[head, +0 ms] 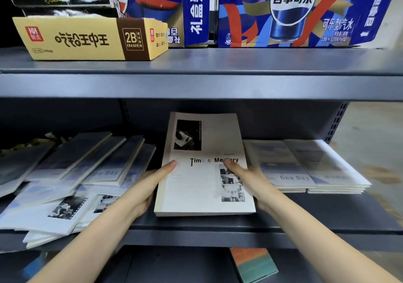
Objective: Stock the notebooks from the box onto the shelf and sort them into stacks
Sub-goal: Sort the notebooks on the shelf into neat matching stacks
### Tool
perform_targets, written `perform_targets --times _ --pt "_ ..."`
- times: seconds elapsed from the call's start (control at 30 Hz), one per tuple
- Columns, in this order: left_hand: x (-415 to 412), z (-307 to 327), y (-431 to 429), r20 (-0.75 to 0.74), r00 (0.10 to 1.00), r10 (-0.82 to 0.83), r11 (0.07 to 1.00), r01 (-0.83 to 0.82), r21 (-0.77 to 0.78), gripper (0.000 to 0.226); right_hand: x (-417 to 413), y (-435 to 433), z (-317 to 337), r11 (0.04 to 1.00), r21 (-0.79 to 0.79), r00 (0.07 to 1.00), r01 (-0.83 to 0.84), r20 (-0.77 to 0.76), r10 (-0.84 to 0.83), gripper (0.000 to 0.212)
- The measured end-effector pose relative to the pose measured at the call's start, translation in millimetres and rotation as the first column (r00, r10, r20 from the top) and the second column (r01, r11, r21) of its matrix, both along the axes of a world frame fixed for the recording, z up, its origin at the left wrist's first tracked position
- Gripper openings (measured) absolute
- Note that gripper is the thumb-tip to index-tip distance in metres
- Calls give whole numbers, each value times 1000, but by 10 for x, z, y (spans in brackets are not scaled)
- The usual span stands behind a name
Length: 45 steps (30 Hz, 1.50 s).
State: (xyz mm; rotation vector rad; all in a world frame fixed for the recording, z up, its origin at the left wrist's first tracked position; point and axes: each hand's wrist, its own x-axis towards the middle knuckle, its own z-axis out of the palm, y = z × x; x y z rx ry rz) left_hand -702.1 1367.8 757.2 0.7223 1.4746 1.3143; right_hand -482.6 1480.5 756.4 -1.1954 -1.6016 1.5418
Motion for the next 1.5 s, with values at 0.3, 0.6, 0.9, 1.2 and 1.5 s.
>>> perform_targets --times 0.3,0.6,0.9,1.2,1.5 --pt "7 -10 65 71 997 -4 969 21 -246 43 78 -49 19 956 -289 991 -46 107 80 86" --pt "38 -23 169 144 989 28 963 12 -271 41 306 -231 -106 946 -323 997 -37 -76 13 41" --pt "110 -45 375 118 989 90 961 -55 -272 34 330 -247 23 978 -207 982 -14 -190 -26 11" --pt "108 -69 423 118 986 117 960 -82 -267 35 571 -345 -75 952 171 900 -254 403 168 65" --pt "87 -70 466 67 991 120 951 -95 -294 42 527 -296 -351 866 431 812 -254 581 -51 69"
